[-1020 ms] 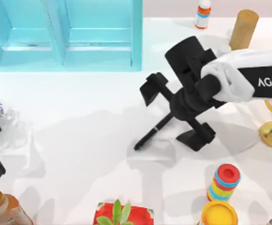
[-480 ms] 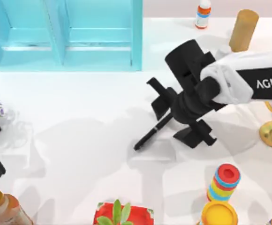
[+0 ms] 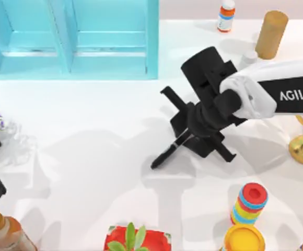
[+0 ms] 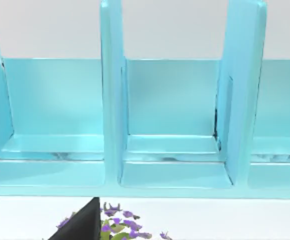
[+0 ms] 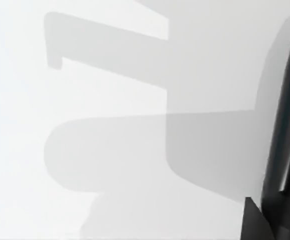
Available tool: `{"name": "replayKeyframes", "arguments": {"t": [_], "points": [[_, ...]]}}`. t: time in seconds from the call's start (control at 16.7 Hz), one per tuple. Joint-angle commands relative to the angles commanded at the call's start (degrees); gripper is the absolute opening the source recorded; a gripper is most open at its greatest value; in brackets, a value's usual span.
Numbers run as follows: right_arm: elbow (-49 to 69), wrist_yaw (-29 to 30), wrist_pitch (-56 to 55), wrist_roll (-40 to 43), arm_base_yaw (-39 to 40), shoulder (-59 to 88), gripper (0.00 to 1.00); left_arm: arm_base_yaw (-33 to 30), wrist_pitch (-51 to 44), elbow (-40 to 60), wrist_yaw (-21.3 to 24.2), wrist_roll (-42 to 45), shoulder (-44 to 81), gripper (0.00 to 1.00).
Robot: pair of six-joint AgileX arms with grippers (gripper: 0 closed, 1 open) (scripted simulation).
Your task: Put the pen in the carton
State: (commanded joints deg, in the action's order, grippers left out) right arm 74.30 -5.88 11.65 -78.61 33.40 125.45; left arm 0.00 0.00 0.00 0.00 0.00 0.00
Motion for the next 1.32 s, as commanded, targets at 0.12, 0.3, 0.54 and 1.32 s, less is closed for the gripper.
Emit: {"name": "replayKeyframes", "arguments": {"t": [0.12,0.3,0.54,1.32], "points": [[0.1,0.3,6.5,2.2,-0.5,-5.5,0.00,0.0,0.0,0.0,0.0,0.0,0.0,1.00],[3.2,0.2,10.4,2.3,-0.3,-7.4,0.00,0.0,0.0,0.0,0.0,0.0,0.0,1.00],[8.3,0.2,21.8,2.4,-0.4,-10.2,0.00,0.0,0.0,0.0,0.0,0.0,0.0,1.00],[17.2,-0.8,26.4,8.3,-9.2,-19.0,0.00,0.0,0.0,0.0,0.0,0.0,0.0,1.00]]}}
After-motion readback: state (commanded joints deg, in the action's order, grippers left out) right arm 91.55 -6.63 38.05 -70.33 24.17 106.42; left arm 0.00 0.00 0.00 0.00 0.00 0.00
